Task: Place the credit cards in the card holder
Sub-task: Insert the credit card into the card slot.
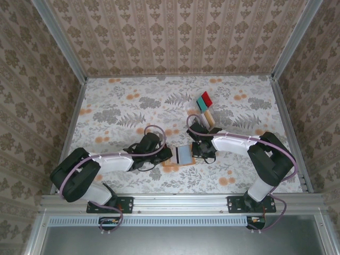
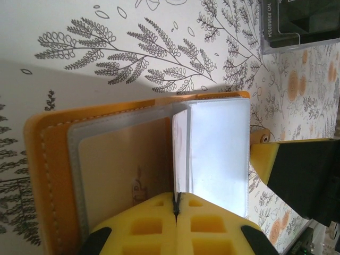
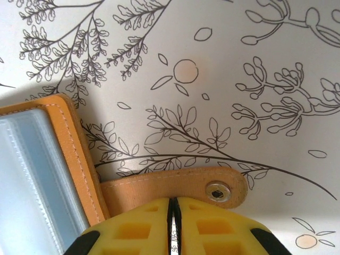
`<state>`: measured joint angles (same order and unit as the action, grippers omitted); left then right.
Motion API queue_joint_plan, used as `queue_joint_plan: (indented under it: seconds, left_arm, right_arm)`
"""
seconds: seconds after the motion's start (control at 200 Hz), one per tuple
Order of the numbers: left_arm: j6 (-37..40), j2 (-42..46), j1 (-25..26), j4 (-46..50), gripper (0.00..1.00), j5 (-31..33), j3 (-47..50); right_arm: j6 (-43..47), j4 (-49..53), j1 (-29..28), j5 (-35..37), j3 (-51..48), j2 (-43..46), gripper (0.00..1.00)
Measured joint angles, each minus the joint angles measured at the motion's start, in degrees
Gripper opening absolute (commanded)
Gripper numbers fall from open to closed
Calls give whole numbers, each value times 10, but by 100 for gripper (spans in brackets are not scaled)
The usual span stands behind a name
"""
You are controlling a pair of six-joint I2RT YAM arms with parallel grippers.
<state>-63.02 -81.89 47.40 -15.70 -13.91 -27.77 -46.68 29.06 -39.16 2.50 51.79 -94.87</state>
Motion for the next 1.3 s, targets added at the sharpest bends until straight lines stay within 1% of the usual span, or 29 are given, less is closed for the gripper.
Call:
queue_joint_plan:
  seconds: [0.275,0.495,0.73,0.81,0.875,1.02,1.135,1.19,1.3]
  left_arm:
    - [-4,-4,7,-1,0,5,0]
    - [-4,-35,9,-7,4,5,-16]
    - [-6,-36,10,-9,5,5,-17]
    - [-8,-35,10,-9,5,5,-17]
    - [-9,-35,10,-9,5,5,-17]
    - [-9,-35,10,-9,5,7,-17]
    - [-9,-35,13,-10,4,7,-17]
    - [-9,-35,14,-11,4,7,-17]
    - [-8,-35,14,-11,4,7,-17]
  right_arm:
    - [0,-4,0,-2,-2,0,13]
    - [0,-4,0,-5,-2,1,13]
    - [0,-8,2,-9,-5,3,13]
    - [1,-8,3,-10,-5,5,15]
    - [2,-6,3,-10,-5,7,20]
    - [15,9,3,-10,0,19,25]
    - [21,16,3,-10,14,45,27]
    - [23,14,3,-12,19,59,27]
    - [31,-2,3,-32,20,80,22]
